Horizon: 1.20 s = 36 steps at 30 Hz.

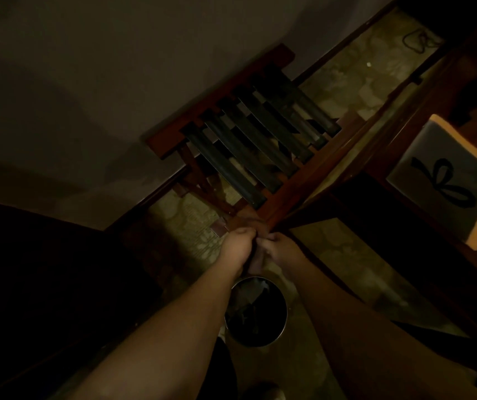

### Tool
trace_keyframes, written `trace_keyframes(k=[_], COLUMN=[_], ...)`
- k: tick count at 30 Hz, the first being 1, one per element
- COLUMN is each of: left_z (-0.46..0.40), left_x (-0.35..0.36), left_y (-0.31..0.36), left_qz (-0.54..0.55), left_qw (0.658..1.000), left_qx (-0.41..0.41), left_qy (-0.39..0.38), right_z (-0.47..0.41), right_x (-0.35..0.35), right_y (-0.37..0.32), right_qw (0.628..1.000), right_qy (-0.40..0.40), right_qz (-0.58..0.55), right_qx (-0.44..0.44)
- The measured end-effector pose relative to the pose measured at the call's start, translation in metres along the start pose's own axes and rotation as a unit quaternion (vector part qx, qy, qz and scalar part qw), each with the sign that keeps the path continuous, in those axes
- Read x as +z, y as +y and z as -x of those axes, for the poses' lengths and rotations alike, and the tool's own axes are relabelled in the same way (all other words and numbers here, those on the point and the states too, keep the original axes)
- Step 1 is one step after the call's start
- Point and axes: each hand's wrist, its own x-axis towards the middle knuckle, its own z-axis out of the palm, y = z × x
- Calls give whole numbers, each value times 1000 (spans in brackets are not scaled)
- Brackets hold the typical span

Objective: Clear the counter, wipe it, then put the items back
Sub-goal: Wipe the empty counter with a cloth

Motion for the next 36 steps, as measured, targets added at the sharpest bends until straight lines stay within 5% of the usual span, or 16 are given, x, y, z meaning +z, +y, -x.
trace_keyframes(k=[11, 17, 21, 31, 36], left_z=[119, 202, 275, 428, 496], left_x=[-39, -62, -73, -83, -102], left_y=[2, -1, -2, -57, -85], left_qz=[96, 79, 31, 54, 90], left_qw=[992, 989, 976, 948, 927], left_qx=[-4, 117, 210, 304, 341], left_qy=[-77, -52, -45, 72, 129], right_z=[121, 208, 266, 411, 469], right_x=[-18, -30, -37, -39, -17], right_y=[-6, -9, -12, -10, -12], right_qw=[997, 978, 962, 841, 773], right_qy=[-45, -81, -123, -113, -88], right_qz=[3, 93, 57, 294, 313], right_qx=[-69, -170, -239, -439, -545])
